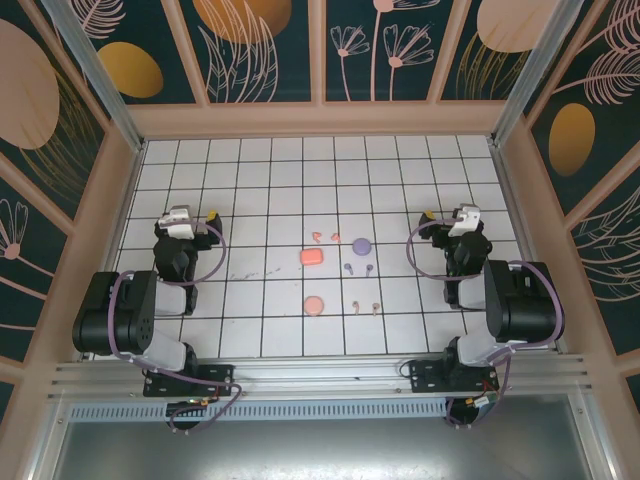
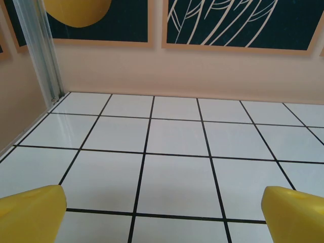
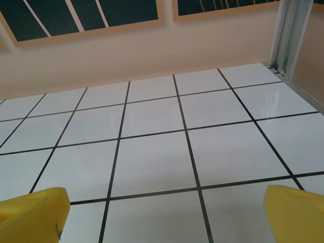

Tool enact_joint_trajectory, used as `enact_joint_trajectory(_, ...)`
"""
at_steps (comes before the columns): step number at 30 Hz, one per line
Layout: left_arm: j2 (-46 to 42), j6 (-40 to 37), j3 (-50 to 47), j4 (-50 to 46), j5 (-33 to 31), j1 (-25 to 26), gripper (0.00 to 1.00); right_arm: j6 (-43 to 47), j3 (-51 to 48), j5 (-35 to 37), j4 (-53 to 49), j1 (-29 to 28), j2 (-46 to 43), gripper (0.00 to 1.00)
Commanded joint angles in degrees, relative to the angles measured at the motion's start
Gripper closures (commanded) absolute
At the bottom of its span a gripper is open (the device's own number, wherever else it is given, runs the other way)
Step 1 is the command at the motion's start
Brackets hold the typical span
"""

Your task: Insert the wireless bluetooth earbuds into the charging case

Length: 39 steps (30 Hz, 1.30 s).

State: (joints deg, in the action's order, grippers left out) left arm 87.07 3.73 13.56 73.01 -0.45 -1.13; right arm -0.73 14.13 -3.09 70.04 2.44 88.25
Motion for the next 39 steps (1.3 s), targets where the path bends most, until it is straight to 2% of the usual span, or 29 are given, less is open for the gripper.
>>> enact_joint_trajectory(1, 0.0, 0.2, -0.5, 0.8, 0.5, -0.2, 0.01, 0.0, -0.2, -1.0, 0.4, 0.4, 0.0, 0.01)
enact_joint_trajectory(35, -0.1, -0.2, 0.2, -0.8, -3.2, 1.0, 0.01, -0.2, -0.1, -1.6, 0.3, 0.7, 0.0, 0.01)
enact_joint_trajectory(39, -1.0, -0.6, 0.6, -1.9, -2.3, 1.0, 0.03, -0.1, 1.3, 1.9, -3.4, -0.4, -1.5, 0.03)
